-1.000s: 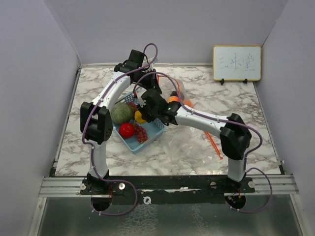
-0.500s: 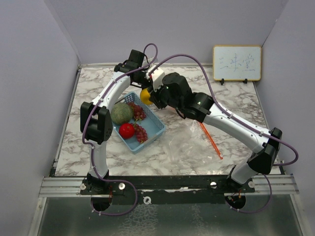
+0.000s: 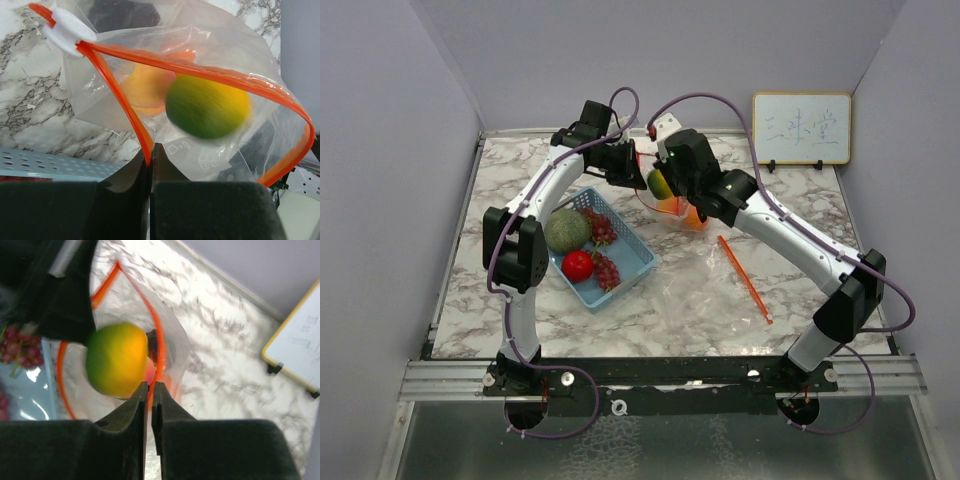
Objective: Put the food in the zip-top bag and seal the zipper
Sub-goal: Place the fake fruit in the zipper food storage bag, then pick up the fake fruit from the bin.
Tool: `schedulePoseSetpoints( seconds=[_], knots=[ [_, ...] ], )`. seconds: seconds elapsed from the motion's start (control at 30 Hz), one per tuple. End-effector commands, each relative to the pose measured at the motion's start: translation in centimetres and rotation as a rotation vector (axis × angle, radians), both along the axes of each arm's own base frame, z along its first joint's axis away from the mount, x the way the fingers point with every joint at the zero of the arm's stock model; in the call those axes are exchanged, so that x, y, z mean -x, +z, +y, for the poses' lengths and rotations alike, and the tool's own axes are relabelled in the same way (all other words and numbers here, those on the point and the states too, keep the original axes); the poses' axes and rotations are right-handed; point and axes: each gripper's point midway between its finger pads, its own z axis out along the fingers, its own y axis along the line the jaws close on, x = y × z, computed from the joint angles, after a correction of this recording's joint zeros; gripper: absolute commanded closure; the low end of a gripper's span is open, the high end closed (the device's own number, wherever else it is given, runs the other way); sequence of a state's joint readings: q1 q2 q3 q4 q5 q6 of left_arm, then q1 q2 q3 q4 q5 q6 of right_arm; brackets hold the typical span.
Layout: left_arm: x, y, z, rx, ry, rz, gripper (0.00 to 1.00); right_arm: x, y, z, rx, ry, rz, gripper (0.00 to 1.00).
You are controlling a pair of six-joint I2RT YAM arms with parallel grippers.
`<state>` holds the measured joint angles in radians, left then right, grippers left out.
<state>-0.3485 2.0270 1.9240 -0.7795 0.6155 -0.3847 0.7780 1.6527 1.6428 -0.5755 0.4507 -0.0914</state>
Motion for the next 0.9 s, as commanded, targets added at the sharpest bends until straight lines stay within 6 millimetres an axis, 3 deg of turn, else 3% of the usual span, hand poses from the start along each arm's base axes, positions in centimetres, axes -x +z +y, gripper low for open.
schedulePoseSetpoints(
  seconds=[0.0,0.1,0.27,0.37,0.43,0.5,0.67,0.87],
  knots=[
    [0.9,2.4,-0.2,0.020,-0.029,-0.044,1.00,-1.4,0.0,-2.3,0.029,-0.121,-0.035,0.95],
    [0.9,2.3,-0.2,0.020,-0.029,-0.041,1.00,-1.3,0.5,-2.1,0.017,-0.096,-0.035,0.77],
    [0.6,2.4,-0.5,0.030,-0.030,-0.041,1.00,1.0,4.6,1.0,-0.115,0.136,-0.067,0.44],
    [0.5,2.3,-0.5,0.031,-0.030,-0.039,1.00,3.8,6.6,3.9,-0.183,0.290,-0.068,0.34],
    [0.5,2.3,-0.5,0.030,-0.030,-0.043,1.00,6.3,6.7,6.5,-0.209,0.386,-0.034,0.33],
    [0.6,2.3,-0.5,0.030,-0.031,-0.042,1.00,8.5,5.4,9.1,-0.247,0.463,0.048,0.32],
    [0.7,2.6,-0.5,0.035,-0.037,-0.048,1.00,12.5,-0.7,14.3,-0.368,0.616,0.298,0.30],
    [1.1,2.5,-0.4,0.035,-0.040,-0.042,1.00,14.6,-7.1,19.4,-0.351,0.727,0.463,0.25]
  ],
)
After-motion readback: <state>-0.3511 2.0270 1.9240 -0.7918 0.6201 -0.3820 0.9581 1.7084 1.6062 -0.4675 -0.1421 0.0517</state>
